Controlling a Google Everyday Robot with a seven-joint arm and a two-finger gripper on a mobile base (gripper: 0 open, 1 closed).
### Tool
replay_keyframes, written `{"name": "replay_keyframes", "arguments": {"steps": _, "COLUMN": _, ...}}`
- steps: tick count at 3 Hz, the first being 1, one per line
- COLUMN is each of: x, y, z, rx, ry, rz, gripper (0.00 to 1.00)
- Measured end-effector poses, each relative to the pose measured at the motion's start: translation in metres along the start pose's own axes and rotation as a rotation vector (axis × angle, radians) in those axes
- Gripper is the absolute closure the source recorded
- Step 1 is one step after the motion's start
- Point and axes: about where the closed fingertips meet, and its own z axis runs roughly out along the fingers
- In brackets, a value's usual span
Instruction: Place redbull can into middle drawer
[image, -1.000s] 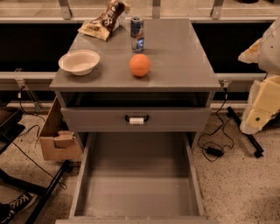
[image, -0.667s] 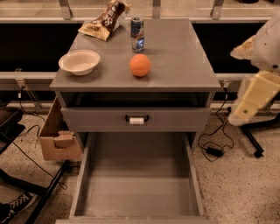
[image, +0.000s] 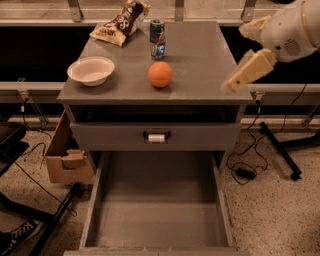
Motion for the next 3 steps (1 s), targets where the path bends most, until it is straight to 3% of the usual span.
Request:
{"name": "replay_keyframes", "arguments": {"steps": 1, "x": -0.025, "y": -0.044, "z": 0.020, "rx": 0.099, "ry": -0.204, "rz": 0.082, "gripper": 0.00}}
{"name": "replay_keyframes", "arguments": {"steps": 2, "x": -0.025, "y": -0.044, "z": 0.020, "rx": 0.099, "ry": -0.204, "rz": 0.082, "gripper": 0.00}}
{"name": "replay_keyframes", "arguments": {"steps": 3, "x": -0.025, "y": -0.078, "z": 0.075, "rx": 0.122, "ry": -0.277, "rz": 0.159, "gripper": 0.00}}
